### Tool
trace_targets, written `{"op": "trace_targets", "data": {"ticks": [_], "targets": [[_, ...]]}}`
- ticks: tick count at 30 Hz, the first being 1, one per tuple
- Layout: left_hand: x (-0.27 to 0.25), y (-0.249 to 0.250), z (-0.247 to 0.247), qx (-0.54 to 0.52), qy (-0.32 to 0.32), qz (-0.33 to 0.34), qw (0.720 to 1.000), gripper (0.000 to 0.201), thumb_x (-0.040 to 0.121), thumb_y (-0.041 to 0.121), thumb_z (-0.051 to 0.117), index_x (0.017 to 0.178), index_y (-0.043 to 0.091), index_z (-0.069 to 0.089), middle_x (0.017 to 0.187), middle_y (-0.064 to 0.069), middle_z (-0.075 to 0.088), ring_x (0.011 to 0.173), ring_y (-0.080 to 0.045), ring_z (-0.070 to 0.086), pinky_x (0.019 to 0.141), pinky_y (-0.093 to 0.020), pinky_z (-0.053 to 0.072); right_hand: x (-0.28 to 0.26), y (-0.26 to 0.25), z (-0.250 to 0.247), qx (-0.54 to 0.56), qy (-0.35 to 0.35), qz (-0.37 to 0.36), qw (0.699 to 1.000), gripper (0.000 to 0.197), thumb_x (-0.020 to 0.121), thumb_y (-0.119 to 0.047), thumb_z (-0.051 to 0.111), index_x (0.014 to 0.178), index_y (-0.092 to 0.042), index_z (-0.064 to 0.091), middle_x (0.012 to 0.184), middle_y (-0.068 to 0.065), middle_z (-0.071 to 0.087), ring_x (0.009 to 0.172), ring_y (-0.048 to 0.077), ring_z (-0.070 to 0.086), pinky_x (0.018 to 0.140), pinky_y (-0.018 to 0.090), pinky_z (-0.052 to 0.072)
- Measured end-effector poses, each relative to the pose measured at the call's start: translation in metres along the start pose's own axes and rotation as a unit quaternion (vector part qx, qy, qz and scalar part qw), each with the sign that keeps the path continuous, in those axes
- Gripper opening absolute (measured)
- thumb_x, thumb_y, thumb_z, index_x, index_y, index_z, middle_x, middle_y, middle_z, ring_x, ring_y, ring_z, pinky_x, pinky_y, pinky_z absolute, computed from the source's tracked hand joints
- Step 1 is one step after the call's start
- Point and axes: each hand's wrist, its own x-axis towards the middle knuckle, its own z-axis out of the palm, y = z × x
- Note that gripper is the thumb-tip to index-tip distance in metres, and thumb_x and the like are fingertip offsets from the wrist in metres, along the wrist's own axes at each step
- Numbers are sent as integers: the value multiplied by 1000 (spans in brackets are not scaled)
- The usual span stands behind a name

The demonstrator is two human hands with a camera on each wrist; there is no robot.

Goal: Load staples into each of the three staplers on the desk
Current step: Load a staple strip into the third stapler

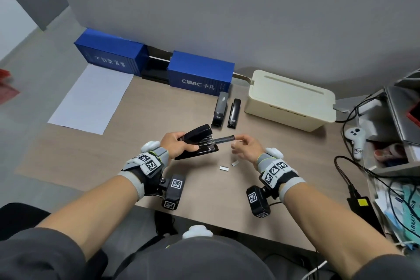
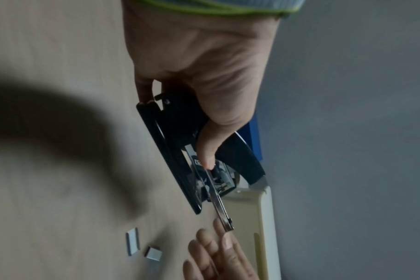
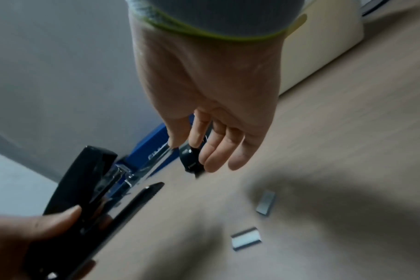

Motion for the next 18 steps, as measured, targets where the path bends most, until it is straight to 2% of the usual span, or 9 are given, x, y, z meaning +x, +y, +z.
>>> {"op": "trace_targets", "data": {"ticks": [1,2,4,6,8,11,13,15,18], "targets": [[1,-5,-3,-6,7,-12,1000,24,66,11,87,81,24,74,77,3,70,76,-16,63,70,-24,48,2,7,3,-19,-3,6,1000,15,88,-7,62,99,-16,59,73,3,56,65,20,59,48,22,51],[0,-11,-6,-14,15,-22,1000,26,65,11,87,86,23,75,80,1,71,78,-17,64,73,-26,50,4,15,6,-58,-8,12,998,18,85,-9,66,101,-15,60,70,3,56,65,22,60,52,25,54],[0,-17,-11,-28,29,-34,999,35,66,10,87,98,19,77,89,-2,73,81,-19,65,80,-29,51,8,28,10,-176,-21,8,984,21,79,-19,72,99,-19,65,69,-2,61,66,19,61,67,29,55],[-2,-24,-14,-45,41,-45,997,36,67,7,86,99,20,77,93,-5,74,83,-19,65,85,-31,53,10,37,16,-266,-28,4,963,23,73,-28,74,95,-25,67,79,-4,64,71,15,60,73,26,50],[-4,-35,-18,-61,47,-61,995,35,66,5,86,95,22,77,93,-5,75,84,-20,66,89,-34,54,13,43,26,-350,-40,-12,936,25,71,-29,75,95,-27,66,92,-2,60,80,15,57,76,24,46],[-6,-48,-22,-66,56,-76,993,34,65,6,86,92,24,76,92,-4,75,84,-20,67,88,-34,54,16,47,41,-471,-50,-35,880,28,69,-32,73,95,-29,64,104,1,52,95,21,53,82,28,45],[-8,-52,-23,-69,60,-79,993,34,64,6,87,89,26,76,92,-4,75,84,-20,67,88,-34,54,17,49,46,-524,-35,-48,850,23,70,-31,70,92,-31,65,107,3,54,101,25,54,83,31,46],[-7,-56,-25,-68,63,-81,992,35,65,7,87,91,26,76,93,-4,75,83,-20,67,89,-35,54,18,48,51,-551,-33,-47,833,17,73,-28,66,89,-31,65,109,3,55,105,26,53,83,31,46],[-7,-60,-28,-64,64,-87,992,38,64,8,88,97,23,77,96,-6,75,84,-21,67,88,-35,54,20,48,54,-555,-40,-40,830,14,75,-28,66,89,-30,67,109,3,54,108,26,51,84,32,45]]}}
